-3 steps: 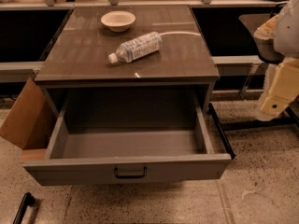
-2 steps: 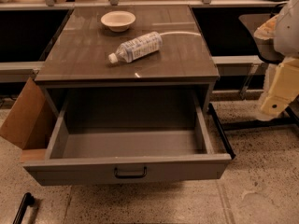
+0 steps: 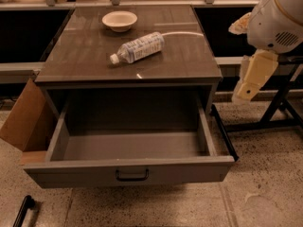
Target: Place blue plastic bottle into top drawer
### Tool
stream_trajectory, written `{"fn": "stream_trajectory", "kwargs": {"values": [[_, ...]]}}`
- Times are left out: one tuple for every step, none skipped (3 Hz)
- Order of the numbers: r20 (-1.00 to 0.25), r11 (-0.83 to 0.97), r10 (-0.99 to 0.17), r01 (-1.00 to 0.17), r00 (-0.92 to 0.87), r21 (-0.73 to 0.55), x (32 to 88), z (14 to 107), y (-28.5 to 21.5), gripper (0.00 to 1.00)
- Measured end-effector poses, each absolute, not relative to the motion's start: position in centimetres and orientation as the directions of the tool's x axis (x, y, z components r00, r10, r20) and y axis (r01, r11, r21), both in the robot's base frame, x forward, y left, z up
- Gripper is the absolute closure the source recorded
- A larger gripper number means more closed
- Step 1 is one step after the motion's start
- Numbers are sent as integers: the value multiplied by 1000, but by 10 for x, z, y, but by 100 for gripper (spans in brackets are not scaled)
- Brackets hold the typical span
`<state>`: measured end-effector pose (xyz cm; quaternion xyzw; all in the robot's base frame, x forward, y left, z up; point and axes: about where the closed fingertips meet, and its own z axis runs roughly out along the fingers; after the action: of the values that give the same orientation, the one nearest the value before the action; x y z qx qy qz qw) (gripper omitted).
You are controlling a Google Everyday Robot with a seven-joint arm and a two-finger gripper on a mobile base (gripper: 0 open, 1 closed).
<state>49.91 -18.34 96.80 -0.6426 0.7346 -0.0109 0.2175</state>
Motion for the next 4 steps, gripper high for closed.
{"fn": "stream_trajectory", "kwargs": {"values": [[-312, 170, -947, -939, -73, -299, 503, 967, -181, 0], [-330, 159, -943, -937, -51, -310, 515, 966, -174, 0], [-381, 127, -925, -934, 10, -335, 556, 963, -145, 0], [-442, 112, -896, -936, 50, -332, 596, 953, -112, 0]]}}
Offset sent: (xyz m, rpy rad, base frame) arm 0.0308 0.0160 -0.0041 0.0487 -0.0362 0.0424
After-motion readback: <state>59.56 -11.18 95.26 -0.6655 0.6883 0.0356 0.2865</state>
